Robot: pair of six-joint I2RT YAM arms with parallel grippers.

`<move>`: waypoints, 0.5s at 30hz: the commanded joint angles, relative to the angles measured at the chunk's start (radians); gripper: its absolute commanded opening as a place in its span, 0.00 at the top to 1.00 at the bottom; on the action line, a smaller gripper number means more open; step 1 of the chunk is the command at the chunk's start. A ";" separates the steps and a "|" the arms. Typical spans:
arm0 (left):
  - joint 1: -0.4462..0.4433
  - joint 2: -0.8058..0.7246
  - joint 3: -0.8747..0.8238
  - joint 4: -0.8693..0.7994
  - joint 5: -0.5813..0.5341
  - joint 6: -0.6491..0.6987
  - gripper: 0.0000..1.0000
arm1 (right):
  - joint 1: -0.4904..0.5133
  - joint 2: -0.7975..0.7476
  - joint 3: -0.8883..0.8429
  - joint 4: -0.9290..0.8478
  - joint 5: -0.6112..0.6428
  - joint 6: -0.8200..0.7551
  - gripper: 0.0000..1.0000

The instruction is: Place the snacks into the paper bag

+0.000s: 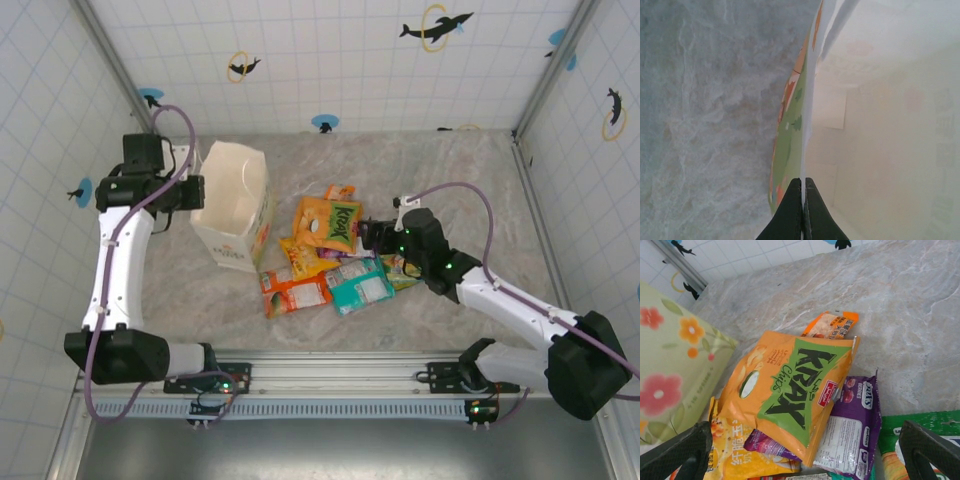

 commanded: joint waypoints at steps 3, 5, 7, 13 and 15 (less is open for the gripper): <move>0.008 -0.007 -0.067 0.051 -0.010 0.006 1.00 | 0.004 0.045 0.000 0.041 -0.074 0.007 0.03; 0.007 0.001 -0.071 0.056 -0.016 0.002 1.00 | -0.021 0.083 0.020 0.010 -0.137 0.019 0.04; 0.008 0.006 -0.071 0.058 -0.017 0.001 1.00 | -0.062 0.129 0.039 -0.001 -0.226 0.056 0.05; 0.008 -0.003 -0.076 0.073 -0.024 -0.004 1.00 | -0.174 0.272 0.059 0.117 -0.448 0.181 0.22; 0.007 -0.008 -0.080 0.081 -0.026 -0.006 1.00 | -0.182 0.320 0.081 0.141 -0.448 0.181 0.24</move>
